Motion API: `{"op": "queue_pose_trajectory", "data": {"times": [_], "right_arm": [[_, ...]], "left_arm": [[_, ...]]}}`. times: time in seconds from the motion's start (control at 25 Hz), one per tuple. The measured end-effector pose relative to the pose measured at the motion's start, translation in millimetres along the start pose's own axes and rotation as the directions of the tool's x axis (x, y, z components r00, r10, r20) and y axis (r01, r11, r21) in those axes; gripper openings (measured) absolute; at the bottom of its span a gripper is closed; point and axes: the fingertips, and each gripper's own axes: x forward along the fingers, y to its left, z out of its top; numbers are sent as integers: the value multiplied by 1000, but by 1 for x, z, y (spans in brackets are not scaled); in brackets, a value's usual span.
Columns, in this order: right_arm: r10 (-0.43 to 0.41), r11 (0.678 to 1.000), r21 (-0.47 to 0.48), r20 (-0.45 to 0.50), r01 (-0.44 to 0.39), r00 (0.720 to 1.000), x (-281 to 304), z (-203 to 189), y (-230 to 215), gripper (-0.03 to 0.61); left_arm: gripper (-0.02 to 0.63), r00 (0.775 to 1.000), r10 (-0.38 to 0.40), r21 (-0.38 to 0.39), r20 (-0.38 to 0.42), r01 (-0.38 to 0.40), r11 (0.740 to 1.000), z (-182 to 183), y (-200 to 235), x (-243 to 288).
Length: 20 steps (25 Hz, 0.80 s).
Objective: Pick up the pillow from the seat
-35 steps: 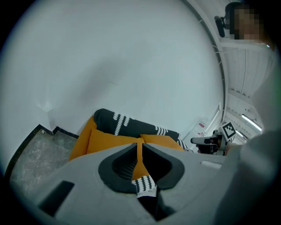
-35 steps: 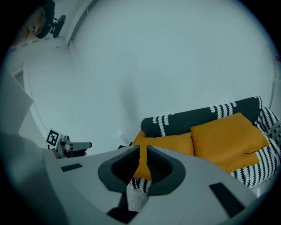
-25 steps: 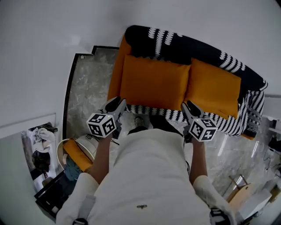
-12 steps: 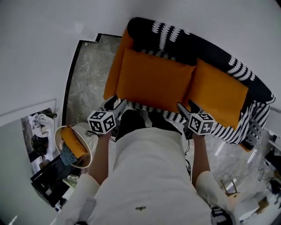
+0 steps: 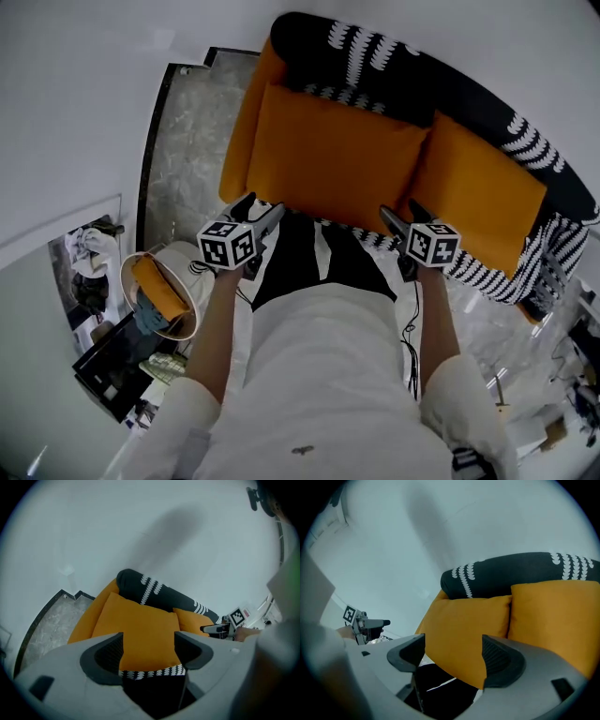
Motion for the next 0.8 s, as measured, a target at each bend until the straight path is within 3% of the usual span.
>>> {"op": "queue_pose_trajectory", "data": {"times": [0.2,0.68,0.8], "right_arm": [[-9,999,47,-12,10,1000,27,-11,-18,360],[-34,993,110,-32,37,999,92,-23,-55,434],[-52,991,122,-69,61,996,103,-32,-67,449]], "left_arm": [[363,998,2,22,-56,-1,1000,-2,25,33],[454,985,98,-60,-142,-108,992,-25,129,100],[474,977,112,-35,-179,-121,992,-30,144,119]]}}
